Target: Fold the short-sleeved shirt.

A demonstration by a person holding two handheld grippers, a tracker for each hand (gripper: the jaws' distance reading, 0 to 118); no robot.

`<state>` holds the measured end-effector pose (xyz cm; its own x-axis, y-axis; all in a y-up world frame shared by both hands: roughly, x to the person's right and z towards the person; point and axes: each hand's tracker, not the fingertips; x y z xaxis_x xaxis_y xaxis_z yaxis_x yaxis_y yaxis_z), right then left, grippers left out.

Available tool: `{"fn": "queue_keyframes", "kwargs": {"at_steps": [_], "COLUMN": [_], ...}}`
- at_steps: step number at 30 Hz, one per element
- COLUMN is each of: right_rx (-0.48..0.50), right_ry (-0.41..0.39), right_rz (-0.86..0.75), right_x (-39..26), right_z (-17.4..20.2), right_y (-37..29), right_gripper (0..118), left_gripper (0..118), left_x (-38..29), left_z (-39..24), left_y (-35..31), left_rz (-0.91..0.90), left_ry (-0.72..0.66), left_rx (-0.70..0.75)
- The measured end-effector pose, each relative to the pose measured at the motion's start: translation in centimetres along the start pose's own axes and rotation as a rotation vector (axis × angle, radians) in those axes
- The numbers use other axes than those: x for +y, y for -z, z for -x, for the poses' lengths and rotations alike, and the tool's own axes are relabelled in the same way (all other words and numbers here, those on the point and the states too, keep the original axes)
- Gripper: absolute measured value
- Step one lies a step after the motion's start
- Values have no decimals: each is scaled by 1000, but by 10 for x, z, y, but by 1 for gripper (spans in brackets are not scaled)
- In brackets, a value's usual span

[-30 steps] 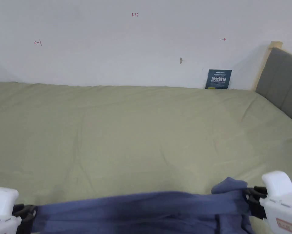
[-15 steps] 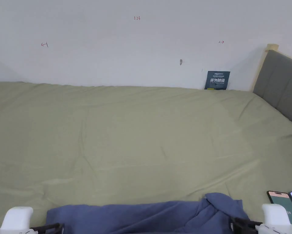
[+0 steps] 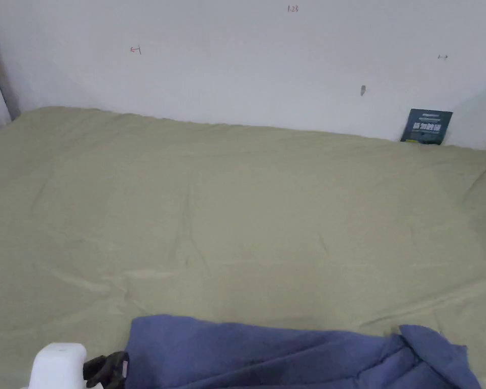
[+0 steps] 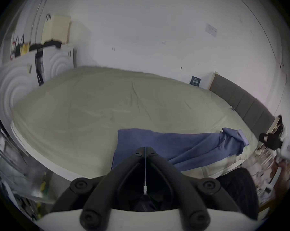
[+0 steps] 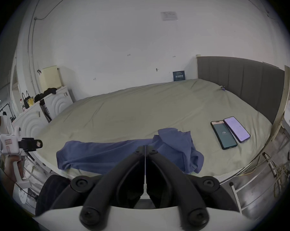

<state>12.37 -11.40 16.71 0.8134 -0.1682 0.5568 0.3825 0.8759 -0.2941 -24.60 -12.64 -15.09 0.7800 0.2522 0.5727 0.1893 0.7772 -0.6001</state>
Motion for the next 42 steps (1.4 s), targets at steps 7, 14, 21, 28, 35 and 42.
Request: {"fn": "queue_keyframes", "kwargs": {"at_steps": [7, 14, 21, 28, 35, 42], "right_rx": [9, -16, 26, 83, 99, 91], "right_ry": [-14, -39, -67, -69, -37, 4], "right_rz": [36, 83, 116, 143, 142, 128], "right_x": [8, 9, 13, 13, 14, 13], "right_z": [8, 18, 37, 56, 57, 50], "right_y": [3, 18, 34, 51, 54, 45], "right_gripper": [3, 3, 3, 3, 3, 3], "left_gripper": [0, 118, 118, 118, 118, 4], "left_x": [9, 11, -6, -12, -10, -7], "left_z": [120, 172, 194, 186, 148, 165], "left_y": [80, 139, 176, 181, 220, 240], "left_rz": [286, 476, 509, 404, 428, 495], "left_ry": [-358, -562, -599, -639, -685, -674], "left_rx": [-200, -505, -693, -778, -914, -639]}}
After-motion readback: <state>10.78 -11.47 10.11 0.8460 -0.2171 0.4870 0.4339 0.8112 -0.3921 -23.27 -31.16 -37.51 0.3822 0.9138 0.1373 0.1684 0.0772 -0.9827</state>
